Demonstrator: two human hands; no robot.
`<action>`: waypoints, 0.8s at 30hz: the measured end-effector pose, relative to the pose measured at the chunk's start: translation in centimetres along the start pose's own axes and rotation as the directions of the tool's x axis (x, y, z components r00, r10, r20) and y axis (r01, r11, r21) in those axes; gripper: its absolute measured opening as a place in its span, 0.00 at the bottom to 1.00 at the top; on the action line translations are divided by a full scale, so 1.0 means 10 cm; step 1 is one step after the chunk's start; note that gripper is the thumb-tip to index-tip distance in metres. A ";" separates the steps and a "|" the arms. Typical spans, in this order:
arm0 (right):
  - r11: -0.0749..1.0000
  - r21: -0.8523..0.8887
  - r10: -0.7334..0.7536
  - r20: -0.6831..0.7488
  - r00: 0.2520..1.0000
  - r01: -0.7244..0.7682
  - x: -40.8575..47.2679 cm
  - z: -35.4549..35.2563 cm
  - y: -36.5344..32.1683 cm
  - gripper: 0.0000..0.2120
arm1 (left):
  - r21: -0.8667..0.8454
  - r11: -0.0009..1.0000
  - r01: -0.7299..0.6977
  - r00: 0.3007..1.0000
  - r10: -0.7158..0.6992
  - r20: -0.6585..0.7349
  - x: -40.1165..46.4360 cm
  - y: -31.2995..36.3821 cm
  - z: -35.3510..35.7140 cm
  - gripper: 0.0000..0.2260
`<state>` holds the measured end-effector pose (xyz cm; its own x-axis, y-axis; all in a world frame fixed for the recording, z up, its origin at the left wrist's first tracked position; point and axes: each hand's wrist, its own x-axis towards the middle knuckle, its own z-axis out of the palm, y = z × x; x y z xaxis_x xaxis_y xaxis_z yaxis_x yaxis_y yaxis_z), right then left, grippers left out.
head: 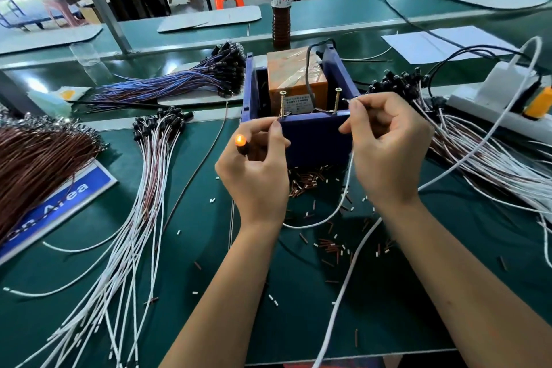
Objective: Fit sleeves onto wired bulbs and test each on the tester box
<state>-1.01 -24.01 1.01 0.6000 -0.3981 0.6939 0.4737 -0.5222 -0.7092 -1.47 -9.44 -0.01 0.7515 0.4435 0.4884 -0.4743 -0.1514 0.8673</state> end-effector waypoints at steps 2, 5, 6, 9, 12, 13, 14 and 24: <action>1.000 0.007 0.027 -0.007 1.000 -0.027 0.08 -0.12 0.00 0.05 | -0.038 0.999 0.023 1.000 -0.023 0.015 -0.07 0.09 0.00 0.05; 0.998 0.005 0.070 0.036 0.997 -0.070 0.20 -0.36 0.01 0.05 | -0.105 0.994 0.010 0.998 -0.003 0.064 -0.18 0.32 0.12 0.05; 0.996 -0.016 0.083 0.048 0.995 -0.083 0.25 -0.45 0.02 0.05 | -0.136 0.991 0.012 0.995 0.002 0.102 -0.22 0.39 0.20 0.05; 0.986 -0.093 0.146 0.041 0.988 -0.142 0.39 -0.83 0.05 0.04 | -0.146 0.987 0.062 0.956 -0.017 0.293 -0.33 0.59 0.61 0.05; 0.949 -0.223 0.231 0.009 0.973 -0.223 0.56 -1.28 0.11 0.05 | -0.049 0.984 0.173 0.863 -0.128 0.489 -0.47 0.71 1.09 0.11; 0.924 -0.287 0.265 -0.002 0.964 -0.254 0.61 -1.45 0.14 0.05 | -0.006 0.974 0.225 0.821 -0.186 0.540 -0.53 0.74 1.24 0.14; 0.889 -0.358 0.298 -0.022 0.954 -0.286 0.66 -1.62 0.17 0.04 | 0.030 0.958 0.286 0.772 -0.249 0.584 -0.60 0.76 1.39 0.17; 0.543 -0.833 0.089 -0.063 0.994 -0.102 0.58 -2.10 0.11 0.23 | 0.099 0.846 0.523 0.571 -0.435 0.697 -1.07 0.89 2.20 0.27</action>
<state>-10.56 -42.76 6.84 0.5979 -0.4900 0.6344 -0.3408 -0.8717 -0.3521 -3.63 -35.00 4.57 0.9545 -0.2965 -0.0308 0.0373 0.0164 0.9992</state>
